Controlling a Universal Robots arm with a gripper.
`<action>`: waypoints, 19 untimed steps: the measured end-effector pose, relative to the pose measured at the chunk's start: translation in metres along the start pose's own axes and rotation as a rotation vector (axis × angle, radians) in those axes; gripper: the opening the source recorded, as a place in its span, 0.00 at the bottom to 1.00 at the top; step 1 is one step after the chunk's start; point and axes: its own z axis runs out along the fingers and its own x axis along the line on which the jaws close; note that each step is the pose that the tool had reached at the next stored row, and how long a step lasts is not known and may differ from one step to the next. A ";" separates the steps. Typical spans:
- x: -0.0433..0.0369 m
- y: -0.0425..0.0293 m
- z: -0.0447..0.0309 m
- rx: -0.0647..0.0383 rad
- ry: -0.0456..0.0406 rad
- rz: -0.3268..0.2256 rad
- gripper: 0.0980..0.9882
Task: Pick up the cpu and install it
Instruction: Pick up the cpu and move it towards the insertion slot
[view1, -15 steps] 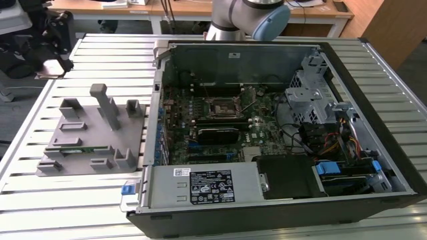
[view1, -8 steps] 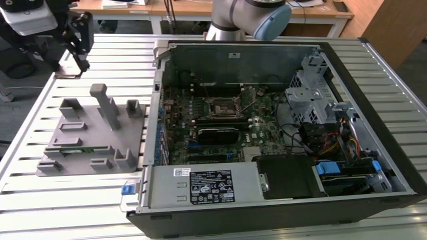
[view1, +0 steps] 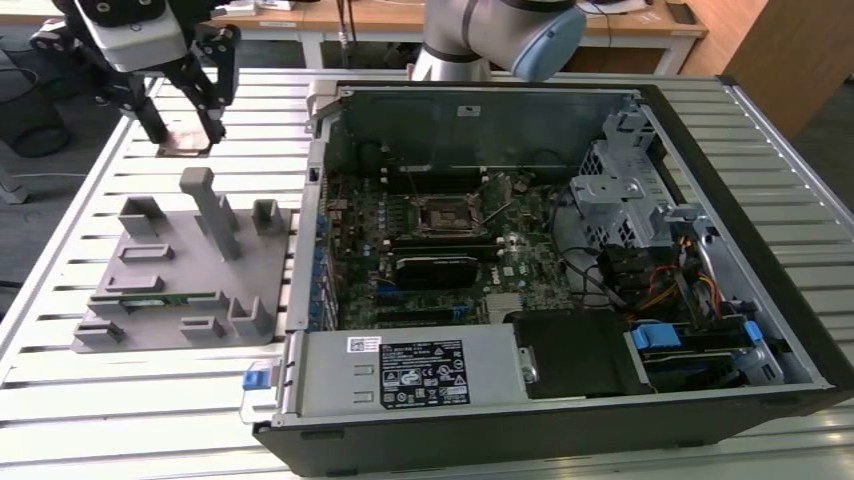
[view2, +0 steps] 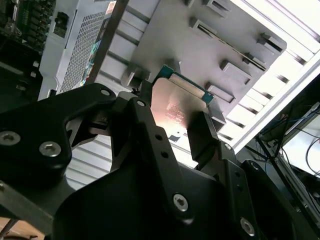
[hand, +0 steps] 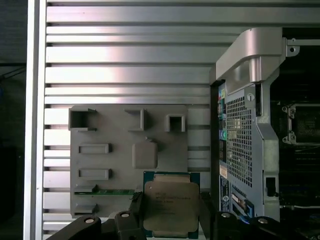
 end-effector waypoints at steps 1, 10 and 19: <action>-0.0044 0.0001 0.0000 0.000 0.0001 0.000 0.48; -0.0446 0.0007 0.0001 0.000 0.0001 0.000 0.48; -0.0824 0.0012 0.0003 0.000 0.0000 0.000 0.48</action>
